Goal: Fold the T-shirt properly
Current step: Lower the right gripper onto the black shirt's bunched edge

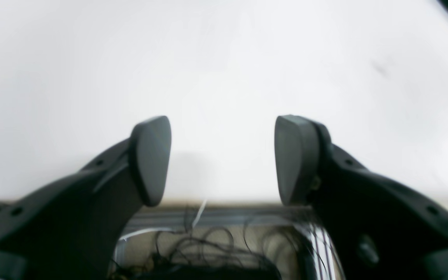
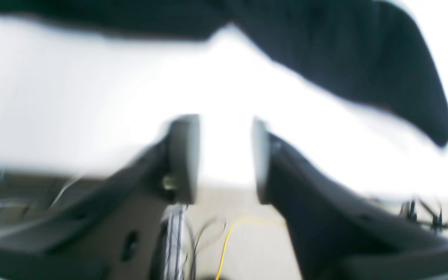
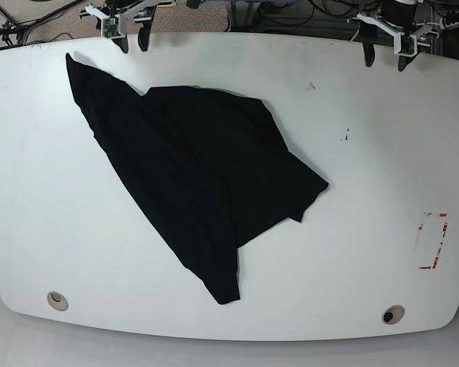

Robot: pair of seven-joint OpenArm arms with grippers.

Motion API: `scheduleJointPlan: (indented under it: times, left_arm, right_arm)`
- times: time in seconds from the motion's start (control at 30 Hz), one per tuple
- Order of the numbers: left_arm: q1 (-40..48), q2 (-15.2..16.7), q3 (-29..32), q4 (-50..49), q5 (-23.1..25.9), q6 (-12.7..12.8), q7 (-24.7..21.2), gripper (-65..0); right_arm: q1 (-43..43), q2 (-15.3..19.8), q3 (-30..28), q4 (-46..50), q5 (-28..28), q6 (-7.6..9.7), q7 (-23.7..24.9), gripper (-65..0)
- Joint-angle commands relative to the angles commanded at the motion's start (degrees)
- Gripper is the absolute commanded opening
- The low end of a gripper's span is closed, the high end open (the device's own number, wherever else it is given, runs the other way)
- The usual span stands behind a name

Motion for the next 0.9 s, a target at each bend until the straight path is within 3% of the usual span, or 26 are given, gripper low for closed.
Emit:
scheduleJointPlan:
  times: [0.13, 0.27, 0.4, 0.9]
  left_arm:
    - [-1.34, -0.07, 0.12, -0.08, 0.19, 0.52, 0.17, -23.3]
    - [-2.41, -0.41, 0.51, 0.34, 0.37, 1.13, -0.43, -16.3]
    - [-3.39, -0.49, 0.59, 0.01, 0.35, 1.13, -0.86, -14.2]
    - [-5.66, -0.48, 1.24, 0.30, 0.09, 0.83, -2.81, -12.4]
  right_arm:
    - [1.23, -0.62, 0.69, -0.22, -0.04, -0.07, 0.39, -33.9]
    - [2.73, -2.26, 2.23, -0.68, 0.10, -0.25, 0.03, -30.1]
    - [4.13, -2.77, 2.51, -0.97, 0.30, -0.21, 0.12, -30.0]
    - [8.11, -1.77, 2.45, -0.37, 3.49, 0.05, -0.45, -29.0]
